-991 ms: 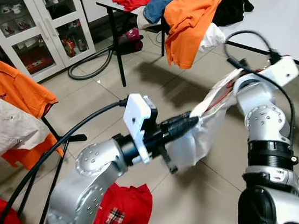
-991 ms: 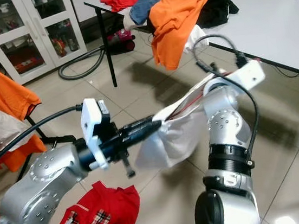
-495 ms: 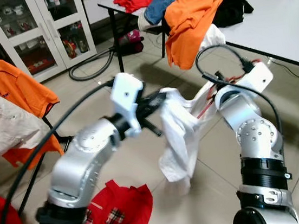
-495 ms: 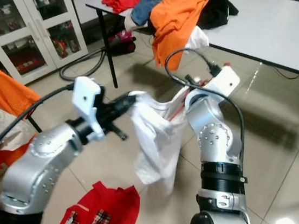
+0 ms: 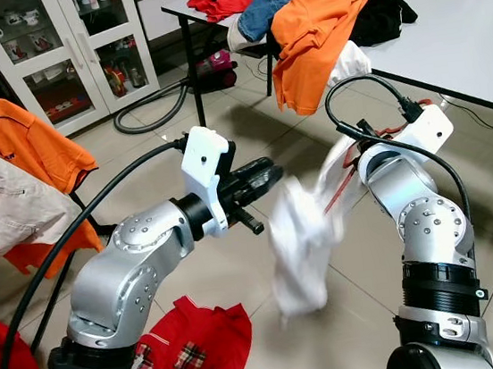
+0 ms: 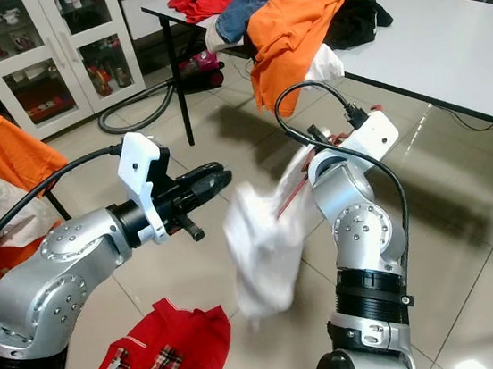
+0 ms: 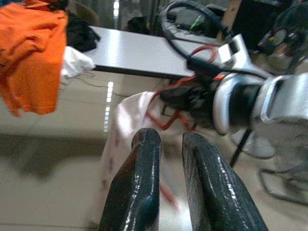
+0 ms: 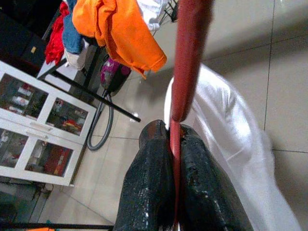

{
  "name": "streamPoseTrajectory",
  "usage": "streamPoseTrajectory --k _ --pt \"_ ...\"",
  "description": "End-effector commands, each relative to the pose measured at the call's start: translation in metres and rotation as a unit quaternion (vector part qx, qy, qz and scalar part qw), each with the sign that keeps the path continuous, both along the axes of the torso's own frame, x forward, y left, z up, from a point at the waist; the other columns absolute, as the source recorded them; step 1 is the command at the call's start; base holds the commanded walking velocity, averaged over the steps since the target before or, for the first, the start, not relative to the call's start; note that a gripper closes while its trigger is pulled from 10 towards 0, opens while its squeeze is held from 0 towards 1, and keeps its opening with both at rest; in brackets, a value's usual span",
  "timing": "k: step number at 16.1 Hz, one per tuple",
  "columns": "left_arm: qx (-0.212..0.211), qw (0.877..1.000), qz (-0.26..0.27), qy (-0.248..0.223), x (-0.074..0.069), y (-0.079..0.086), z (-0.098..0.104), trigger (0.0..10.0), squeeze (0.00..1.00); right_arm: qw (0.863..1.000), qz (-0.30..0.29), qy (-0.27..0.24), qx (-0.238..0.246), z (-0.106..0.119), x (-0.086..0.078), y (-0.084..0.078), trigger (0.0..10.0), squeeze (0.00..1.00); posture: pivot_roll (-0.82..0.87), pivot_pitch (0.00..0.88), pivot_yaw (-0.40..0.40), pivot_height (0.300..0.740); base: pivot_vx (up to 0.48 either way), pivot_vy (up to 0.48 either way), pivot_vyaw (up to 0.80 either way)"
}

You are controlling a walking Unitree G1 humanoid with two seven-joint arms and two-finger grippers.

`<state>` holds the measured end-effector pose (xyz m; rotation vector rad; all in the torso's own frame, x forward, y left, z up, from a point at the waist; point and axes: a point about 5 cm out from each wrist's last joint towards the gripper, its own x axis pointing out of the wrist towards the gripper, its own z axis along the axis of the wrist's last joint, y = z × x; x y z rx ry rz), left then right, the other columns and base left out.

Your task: Hang hanger

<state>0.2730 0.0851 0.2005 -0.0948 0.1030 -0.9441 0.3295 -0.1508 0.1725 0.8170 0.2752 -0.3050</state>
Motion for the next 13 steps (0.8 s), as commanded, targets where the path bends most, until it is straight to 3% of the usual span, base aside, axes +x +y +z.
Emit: streamPoseTrajectory --k 1,3,6,8,9,10,11,12,13 --pt "-0.009 1.0 -0.012 -0.013 -0.001 -0.002 0.011 10.0 1.0 1.0 0.008 -0.023 0.001 0.01 0.0 0.003 10.0 0.0 -0.18 0.002 0.0 0.74 0.0 0.0 0.0" --pt "-0.028 0.999 -0.024 -0.009 -0.003 -0.005 0.017 10.0 1.0 1.0 0.015 -0.021 -0.002 0.009 0.0 0.005 10.0 0.0 -0.18 0.0 0.0 0.74 0.0 0.0 0.0" --pt "0.034 0.999 0.032 -0.028 0.006 0.009 0.013 10.0 1.0 0.999 0.039 -0.025 -0.027 0.011 0.0 0.004 10.0 0.0 -0.18 0.0 0.001 0.74 0.0 0.0 0.0" --pt "0.069 0.993 0.086 -0.044 0.016 0.027 0.012 10.0 1.0 0.993 0.096 -0.027 -0.069 0.012 0.001 0.006 10.0 0.0 -0.18 0.0 0.0 0.74 0.0 0.0 0.0" --pt "0.092 0.986 0.117 -0.077 0.022 0.047 0.017 10.0 0.0 0.964 0.206 -0.048 -0.162 0.016 -0.002 0.01 10.0 0.0 -0.17 0.0 -0.004 0.74 0.0 0.0 0.0" --pt "0.102 0.98 0.136 -0.1 0.023 0.062 0.023 10.0 0.0 0.922 0.291 -0.06 -0.248 0.016 -0.007 0.009 10.0 0.0 -0.17 0.0 -0.004 0.74 0.0 0.0 0.0" --pt "0.103 0.979 0.141 -0.105 0.023 0.066 0.025 10.0 0.0 0.906 0.312 -0.063 -0.278 0.016 -0.009 0.007 10.0 0.0 -0.17 0.0 -0.004 0.74 0.0 0.0 0.0" --pt "0.1 0.976 0.157 -0.112 0.023 0.079 0.03 10.0 0.0 0.875 0.356 -0.096 -0.314 0.02 -0.015 -0.002 10.0 0.0 -0.17 0.0 -0.006 0.74 0.0 0.0 0.0" --pt "0.1 0.976 0.157 -0.112 0.023 0.079 0.03 10.0 0.0 0.875 0.356 -0.096 -0.314 0.02 -0.015 -0.002 10.0 0.0 -0.17 0.0 -0.006 0.74 0.0 0.0 0.0"
